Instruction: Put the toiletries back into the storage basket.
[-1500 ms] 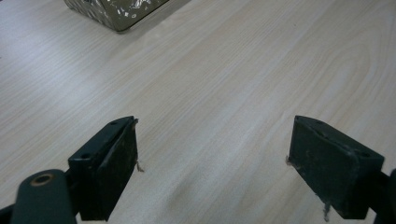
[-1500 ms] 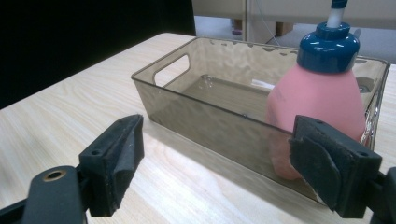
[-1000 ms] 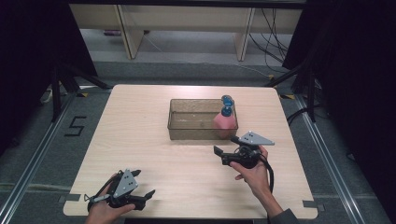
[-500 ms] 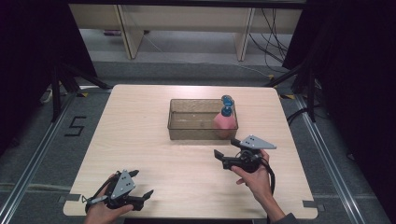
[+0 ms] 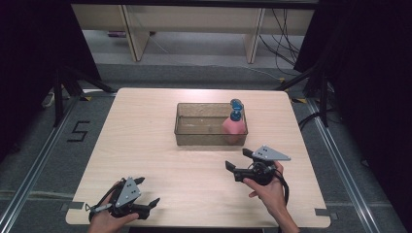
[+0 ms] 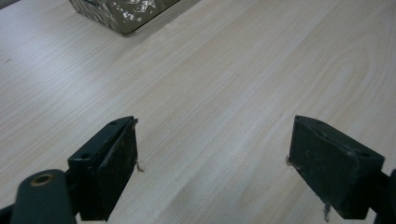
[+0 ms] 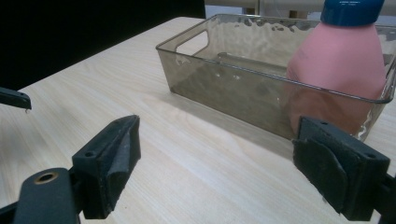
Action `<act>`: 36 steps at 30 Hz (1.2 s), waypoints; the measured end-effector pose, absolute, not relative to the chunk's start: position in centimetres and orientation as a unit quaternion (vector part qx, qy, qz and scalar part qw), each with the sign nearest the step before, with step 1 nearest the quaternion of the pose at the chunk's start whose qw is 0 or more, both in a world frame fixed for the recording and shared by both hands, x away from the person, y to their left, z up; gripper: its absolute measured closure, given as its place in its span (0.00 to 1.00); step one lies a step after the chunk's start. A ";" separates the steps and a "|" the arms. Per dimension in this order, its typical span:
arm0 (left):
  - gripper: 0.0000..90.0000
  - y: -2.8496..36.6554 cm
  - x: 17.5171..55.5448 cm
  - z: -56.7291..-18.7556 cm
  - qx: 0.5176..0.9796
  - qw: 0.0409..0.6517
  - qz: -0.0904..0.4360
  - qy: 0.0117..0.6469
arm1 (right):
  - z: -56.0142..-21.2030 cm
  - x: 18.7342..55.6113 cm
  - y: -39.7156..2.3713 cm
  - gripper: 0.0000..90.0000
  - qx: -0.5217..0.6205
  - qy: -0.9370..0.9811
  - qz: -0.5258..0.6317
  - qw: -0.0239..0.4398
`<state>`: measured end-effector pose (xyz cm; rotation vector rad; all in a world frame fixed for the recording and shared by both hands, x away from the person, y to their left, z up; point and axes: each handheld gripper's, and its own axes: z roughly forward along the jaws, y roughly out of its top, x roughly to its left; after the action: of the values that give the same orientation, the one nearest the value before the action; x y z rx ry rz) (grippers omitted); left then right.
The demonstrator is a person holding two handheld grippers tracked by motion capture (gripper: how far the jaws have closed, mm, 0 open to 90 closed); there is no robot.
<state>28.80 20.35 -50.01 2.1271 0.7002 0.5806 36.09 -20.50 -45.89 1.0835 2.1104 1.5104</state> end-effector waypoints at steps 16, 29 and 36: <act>0.17 20.4 28.8 -50.0 0.842 0.402 0.231 0.277 | -46.3 34.3 -21.2 0.18 0.376 0.748 0.521 0.165; 0.17 20.4 28.8 -50.0 0.839 0.403 0.235 0.278 | -46.8 33.3 -21.7 0.17 0.385 0.747 0.521 0.150; 0.17 20.4 28.8 -50.0 0.839 0.405 0.235 0.279 | -46.9 32.9 -22.1 0.17 0.377 0.754 0.516 0.150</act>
<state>28.81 20.38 -50.01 2.1169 0.7050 0.5923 32.89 -22.15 -46.94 1.0819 2.1667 1.4838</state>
